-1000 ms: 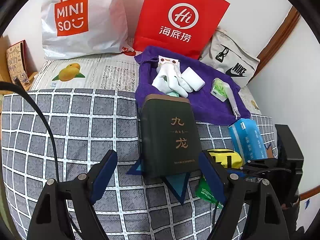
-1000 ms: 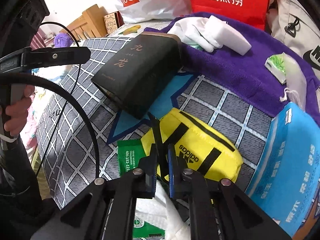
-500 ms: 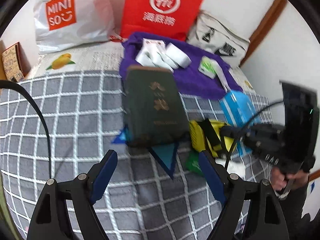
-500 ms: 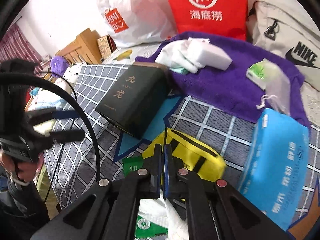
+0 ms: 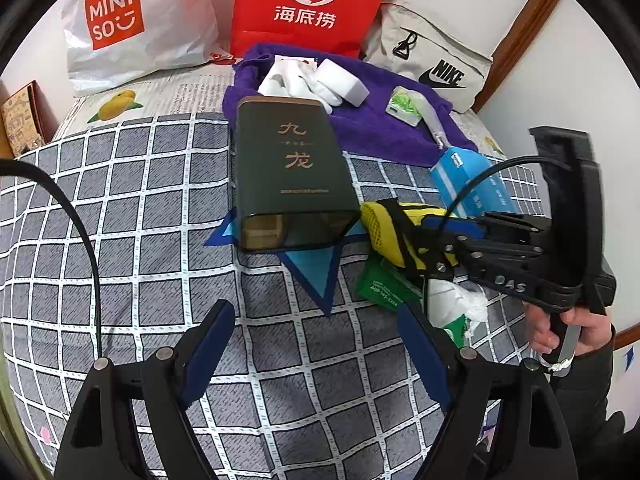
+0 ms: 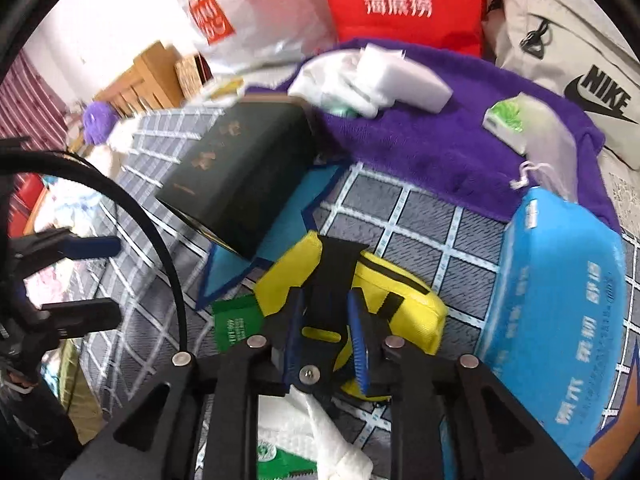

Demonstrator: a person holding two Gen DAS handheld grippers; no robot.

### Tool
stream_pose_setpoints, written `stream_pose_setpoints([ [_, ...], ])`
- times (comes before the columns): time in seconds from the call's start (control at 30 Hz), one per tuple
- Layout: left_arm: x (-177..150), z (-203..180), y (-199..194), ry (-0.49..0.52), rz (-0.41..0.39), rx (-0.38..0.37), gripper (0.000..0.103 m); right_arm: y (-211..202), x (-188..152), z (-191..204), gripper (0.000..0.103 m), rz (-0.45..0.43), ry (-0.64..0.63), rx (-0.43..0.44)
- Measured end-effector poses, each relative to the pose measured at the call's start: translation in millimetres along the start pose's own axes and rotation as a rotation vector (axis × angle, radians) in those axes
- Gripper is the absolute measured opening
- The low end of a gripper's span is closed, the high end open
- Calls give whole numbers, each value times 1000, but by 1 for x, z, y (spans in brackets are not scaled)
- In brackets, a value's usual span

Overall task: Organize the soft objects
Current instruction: 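Close the right tool on the black buckled strap lying on the yellow bag, then lift the strap with the right tool while the left tool grips the white tissue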

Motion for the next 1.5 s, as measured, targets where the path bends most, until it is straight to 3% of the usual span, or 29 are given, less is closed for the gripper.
stream_pose_setpoints([
  [0.1,0,2,2,-3,6,0,82,17,2,4,24,39,-2,-25],
  [0.33,-1,3,5,1,14,-13,82,13,3,2,20,16,-4,-9],
  [0.37,-1,3,6,1,16,-13,82,8,3,0,5,2,5,1],
  [0.47,-2,4,7,2,19,-10,82,-10,2,-7,3,-30,46,56],
  [0.53,-2,4,8,5,23,-11,82,-14,1,-9,3,-34,42,45],
  [0.63,-1,2,11,15,31,-11,82,-8,1,-9,8,-6,34,8],
  [0.7,-1,1,14,19,37,-9,82,-1,2,-8,22,17,36,7],
  [0.73,-1,1,14,18,38,-9,82,2,2,-6,36,24,34,15],
  [0.77,-2,1,14,17,39,-12,82,5,3,-5,44,23,29,23],
  [0.9,-2,3,17,15,47,-9,82,16,5,9,47,28,4,-23],
  [0.97,-2,4,17,12,48,-8,82,23,5,12,46,22,-4,-47],
  [1.03,-2,6,16,8,47,-6,82,25,5,15,34,8,-19,-42],
  [1.07,-3,7,16,7,46,-7,82,24,4,17,23,6,-30,-27],
  [1.5,-5,8,17,10,57,-3,83,-16,1,13,21,-66,14,72],
])
Point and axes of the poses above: each gripper's, at about its wrist camera, not at the fingertips, and y roughly the way its jaws point, z to its left, x to its top, the point moved 1 cm from there along y, roughly the way its jaws point, and after that the axes turned 8 degrees about z, right-handed, at the moved point
